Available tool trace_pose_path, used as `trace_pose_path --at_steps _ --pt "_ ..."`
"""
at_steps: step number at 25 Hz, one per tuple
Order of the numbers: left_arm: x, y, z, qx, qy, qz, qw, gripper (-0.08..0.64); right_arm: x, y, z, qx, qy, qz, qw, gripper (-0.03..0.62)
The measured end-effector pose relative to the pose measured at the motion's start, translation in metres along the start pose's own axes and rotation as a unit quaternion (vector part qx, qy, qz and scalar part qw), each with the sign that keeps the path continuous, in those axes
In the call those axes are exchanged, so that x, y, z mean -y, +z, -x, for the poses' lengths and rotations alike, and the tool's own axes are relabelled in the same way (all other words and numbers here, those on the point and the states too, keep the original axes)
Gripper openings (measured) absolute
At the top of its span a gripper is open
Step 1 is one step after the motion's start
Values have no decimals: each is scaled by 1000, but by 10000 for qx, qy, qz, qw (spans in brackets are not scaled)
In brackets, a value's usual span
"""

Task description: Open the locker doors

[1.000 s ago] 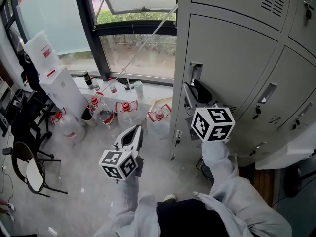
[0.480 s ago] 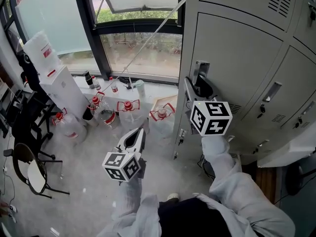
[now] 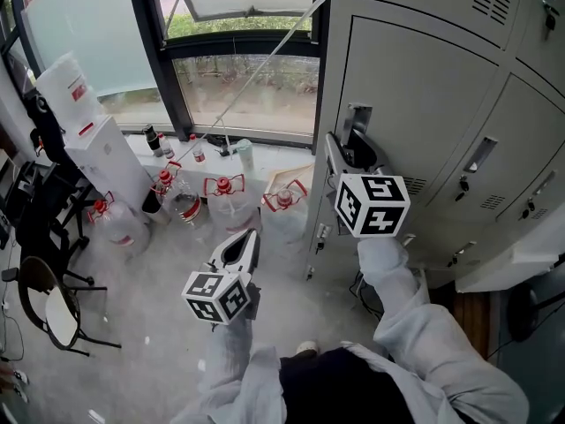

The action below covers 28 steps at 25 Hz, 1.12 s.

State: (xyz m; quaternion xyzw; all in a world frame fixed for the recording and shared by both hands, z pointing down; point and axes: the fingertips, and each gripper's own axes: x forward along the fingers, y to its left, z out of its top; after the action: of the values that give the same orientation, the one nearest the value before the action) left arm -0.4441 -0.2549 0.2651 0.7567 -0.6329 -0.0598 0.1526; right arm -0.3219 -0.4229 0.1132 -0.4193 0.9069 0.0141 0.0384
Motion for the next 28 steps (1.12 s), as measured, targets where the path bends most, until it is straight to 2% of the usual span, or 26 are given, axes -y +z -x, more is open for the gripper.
trace_pose_path --at_steps 8,15,17,28 --pt "4 -8 10 -30 61 22 10000 11 -7 2 20 94 198 86 9997 130" --pt "24 -11 12 -49 -41 -166 9998 11 -16 5 46 259 207 125 9994 128" --pt "28 -12 15 -51 -22 -217 9997 11 -16 6 54 320 174 157 9992 104" --pt "65 -24 24 -105 25 -149 9998 11 -22 11 105 374 504 54 9980 101"
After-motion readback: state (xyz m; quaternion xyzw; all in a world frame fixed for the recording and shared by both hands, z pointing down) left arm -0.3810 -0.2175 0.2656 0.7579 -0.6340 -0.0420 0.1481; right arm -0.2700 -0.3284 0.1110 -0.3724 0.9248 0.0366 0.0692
